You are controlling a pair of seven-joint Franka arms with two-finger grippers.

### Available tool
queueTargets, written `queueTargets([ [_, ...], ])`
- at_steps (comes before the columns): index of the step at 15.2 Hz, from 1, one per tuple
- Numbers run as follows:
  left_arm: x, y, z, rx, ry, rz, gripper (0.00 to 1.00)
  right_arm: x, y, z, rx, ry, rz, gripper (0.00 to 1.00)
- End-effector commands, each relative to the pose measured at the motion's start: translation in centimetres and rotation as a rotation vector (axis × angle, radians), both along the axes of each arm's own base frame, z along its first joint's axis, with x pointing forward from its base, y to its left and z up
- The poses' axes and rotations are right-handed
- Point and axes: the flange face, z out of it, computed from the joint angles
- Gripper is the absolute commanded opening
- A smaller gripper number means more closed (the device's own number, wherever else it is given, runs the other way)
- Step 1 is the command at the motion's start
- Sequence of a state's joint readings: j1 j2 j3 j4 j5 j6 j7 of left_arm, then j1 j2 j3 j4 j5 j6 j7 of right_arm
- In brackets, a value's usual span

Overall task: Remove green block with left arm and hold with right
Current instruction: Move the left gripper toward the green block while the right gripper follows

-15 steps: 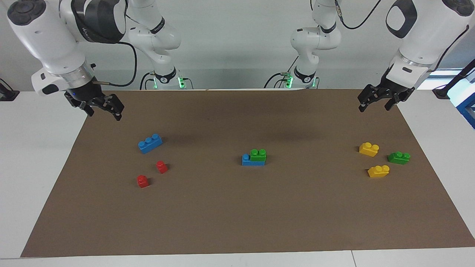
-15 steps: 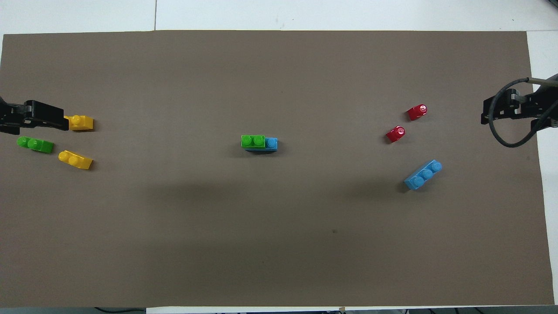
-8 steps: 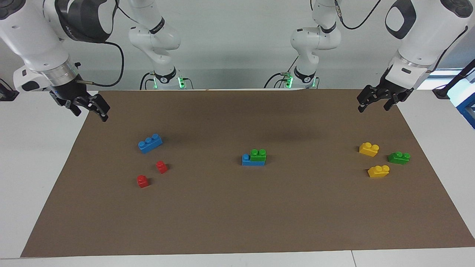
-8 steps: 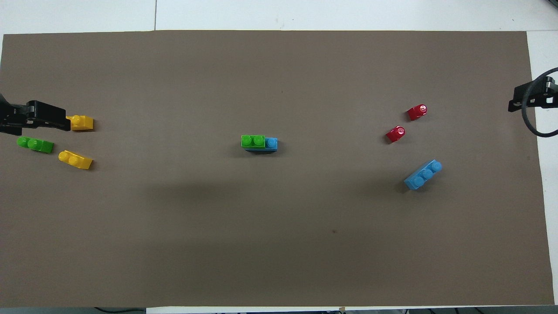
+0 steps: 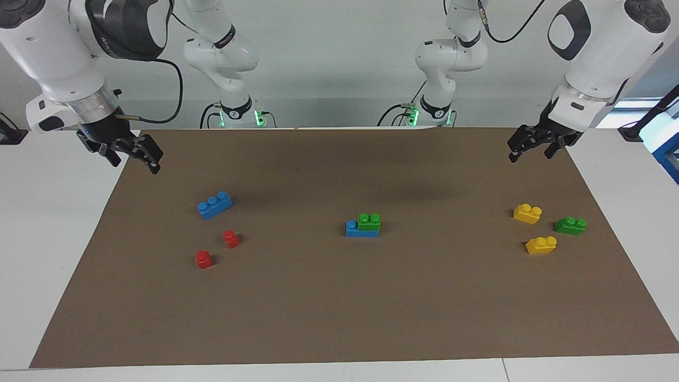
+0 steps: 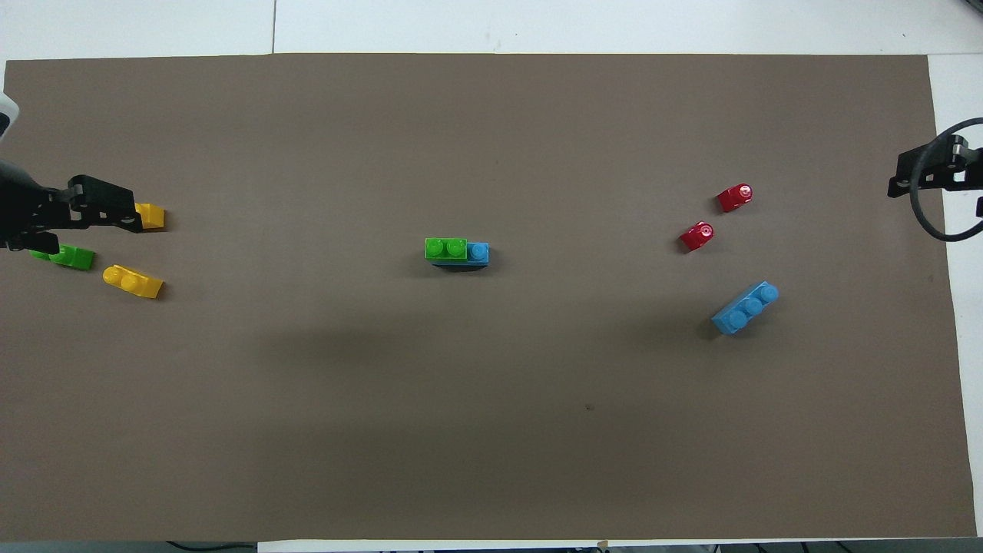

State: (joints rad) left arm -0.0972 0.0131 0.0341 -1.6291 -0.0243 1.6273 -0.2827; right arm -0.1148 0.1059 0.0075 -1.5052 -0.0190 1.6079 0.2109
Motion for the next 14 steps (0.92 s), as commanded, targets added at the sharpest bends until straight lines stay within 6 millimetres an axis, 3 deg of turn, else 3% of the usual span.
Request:
queueTargets([
  [1, -1.7, -4.0, -0.5, -0.002, 0.008, 0.126, 1.00, 0.2, 0.6, -0.2, 0.027, -0.006, -0.236, 1.00],
  [3, -2.4, -4.6, -1.0, -0.004, 0.023, 0.131, 1.00, 0.4, 1.7, -0.3, 0.068, 0.002, -0.480, 1.00],
  [7, -4.0, -8.2, -2.2, -0.007, 0.028, 0.191, 1.00, 1.4, 2.6, -1.6, 0.248, 0.095, -0.863, 1.00],
  [9, -5.3, -10.9, -3.6, -0.013, 0.007, 0.319, 1.00, 1.5, 3.8, -1.7, 0.243, 0.113, -0.986, 1.00],
  [11, -7.4, -13.8, -5.0, -0.023, -0.006, 0.386, 1.00, 2.3, 6.9, -3.2, 0.250, 0.176, -1.089, 1.00],
  [14, -8.6, -15.7, -5.7, -0.025, -0.005, 0.499, 1.00, 3.4, 8.3, -5.4, 0.319, 0.246, -1.114, 1.00],
])
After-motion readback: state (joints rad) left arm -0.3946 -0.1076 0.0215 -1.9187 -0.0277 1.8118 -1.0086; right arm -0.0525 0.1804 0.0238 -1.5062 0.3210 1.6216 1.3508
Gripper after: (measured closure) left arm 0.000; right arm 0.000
